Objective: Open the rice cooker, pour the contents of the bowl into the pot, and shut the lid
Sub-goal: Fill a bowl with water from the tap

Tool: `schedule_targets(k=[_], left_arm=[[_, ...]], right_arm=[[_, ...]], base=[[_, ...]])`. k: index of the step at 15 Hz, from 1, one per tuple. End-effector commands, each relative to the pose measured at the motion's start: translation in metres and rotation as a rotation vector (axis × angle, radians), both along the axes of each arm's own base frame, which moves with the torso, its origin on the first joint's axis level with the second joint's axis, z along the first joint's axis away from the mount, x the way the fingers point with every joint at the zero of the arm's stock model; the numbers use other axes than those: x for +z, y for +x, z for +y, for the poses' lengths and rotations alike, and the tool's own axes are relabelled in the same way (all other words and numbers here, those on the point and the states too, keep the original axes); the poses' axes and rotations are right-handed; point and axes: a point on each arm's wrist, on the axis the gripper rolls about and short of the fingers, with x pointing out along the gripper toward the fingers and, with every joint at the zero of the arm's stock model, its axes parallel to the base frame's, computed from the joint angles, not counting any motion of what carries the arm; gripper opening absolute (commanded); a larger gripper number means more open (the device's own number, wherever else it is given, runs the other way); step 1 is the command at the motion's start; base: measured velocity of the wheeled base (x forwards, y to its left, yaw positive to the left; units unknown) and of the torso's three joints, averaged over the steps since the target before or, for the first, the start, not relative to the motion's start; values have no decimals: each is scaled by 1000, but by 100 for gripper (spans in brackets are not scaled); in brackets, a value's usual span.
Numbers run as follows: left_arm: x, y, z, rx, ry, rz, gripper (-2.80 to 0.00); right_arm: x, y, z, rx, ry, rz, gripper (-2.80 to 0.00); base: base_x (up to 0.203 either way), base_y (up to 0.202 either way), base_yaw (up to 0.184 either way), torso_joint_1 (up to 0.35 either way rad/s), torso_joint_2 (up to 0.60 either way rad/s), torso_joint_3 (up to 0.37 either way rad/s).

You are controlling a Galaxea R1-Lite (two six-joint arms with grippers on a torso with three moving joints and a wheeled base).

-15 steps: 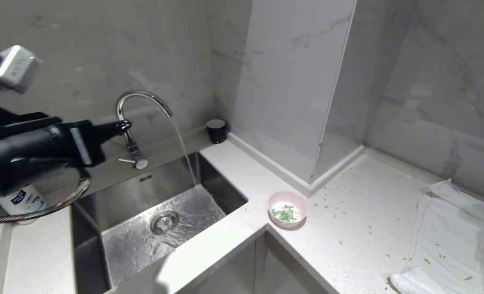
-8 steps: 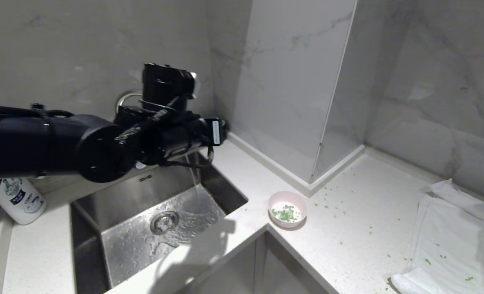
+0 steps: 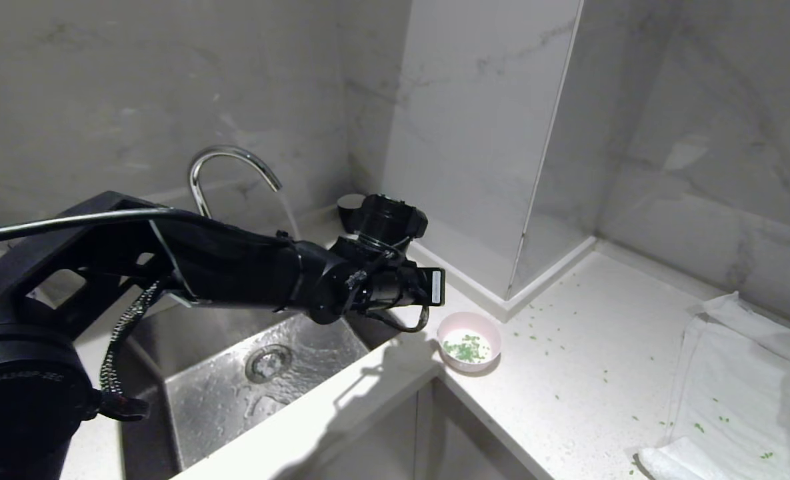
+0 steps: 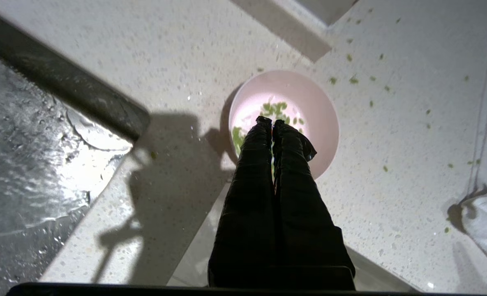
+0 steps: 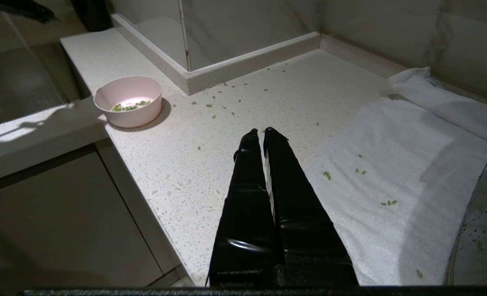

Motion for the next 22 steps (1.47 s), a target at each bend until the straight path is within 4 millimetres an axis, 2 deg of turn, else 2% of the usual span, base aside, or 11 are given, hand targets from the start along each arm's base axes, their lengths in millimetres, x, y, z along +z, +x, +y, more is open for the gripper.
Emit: schedule_targets(k=[1,12,15,19,22], left_arm=[[-30,8,-13,-3,42,71,0],[-79,39,-33,25,104,179,0],[-86,47,-41,32,111,201,0],[-103,44,-46,20,139,228,0],[-108,42,-50,17,145,227,0]], right_arm=[[0,0,0,1,0,2,-280],[0,0,0,1,0,2,-280],[0,0,0,1,0,2,-280],[0,0,0,1,0,1,-280],[0,0,0,1,0,1,-280]], base=[[0,0,0,0,0,0],[0,0,0,0,0,0],[0,0,0,0,0,0],[0,0,0,0,0,0],[0,0,0,0,0,0]])
